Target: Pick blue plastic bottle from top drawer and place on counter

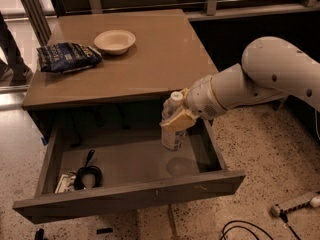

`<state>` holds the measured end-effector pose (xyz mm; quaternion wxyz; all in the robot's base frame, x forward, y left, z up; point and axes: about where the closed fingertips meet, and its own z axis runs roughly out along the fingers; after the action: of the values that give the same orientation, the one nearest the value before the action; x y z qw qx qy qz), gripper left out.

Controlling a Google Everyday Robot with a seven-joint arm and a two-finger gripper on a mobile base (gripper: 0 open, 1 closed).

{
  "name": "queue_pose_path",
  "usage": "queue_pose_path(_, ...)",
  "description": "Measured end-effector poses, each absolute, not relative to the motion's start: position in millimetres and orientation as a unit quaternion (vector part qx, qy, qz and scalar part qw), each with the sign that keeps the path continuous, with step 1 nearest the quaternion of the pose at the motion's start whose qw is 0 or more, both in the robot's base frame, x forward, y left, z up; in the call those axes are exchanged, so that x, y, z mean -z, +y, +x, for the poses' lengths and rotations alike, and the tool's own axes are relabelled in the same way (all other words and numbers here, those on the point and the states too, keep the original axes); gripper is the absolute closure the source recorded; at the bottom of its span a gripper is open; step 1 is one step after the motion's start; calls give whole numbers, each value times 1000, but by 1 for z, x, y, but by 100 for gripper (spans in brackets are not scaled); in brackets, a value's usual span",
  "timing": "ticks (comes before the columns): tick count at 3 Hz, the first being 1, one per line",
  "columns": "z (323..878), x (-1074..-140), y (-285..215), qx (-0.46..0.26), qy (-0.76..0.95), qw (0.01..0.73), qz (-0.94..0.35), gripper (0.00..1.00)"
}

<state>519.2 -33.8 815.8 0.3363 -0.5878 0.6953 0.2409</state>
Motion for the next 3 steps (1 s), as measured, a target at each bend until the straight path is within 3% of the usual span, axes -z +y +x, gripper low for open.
queue_pose_path(1, 530, -900, -39, -249, 700, 346, -573, 100)
queue_pose_path(3, 539, -946, -41, -238, 696, 362, -573, 100)
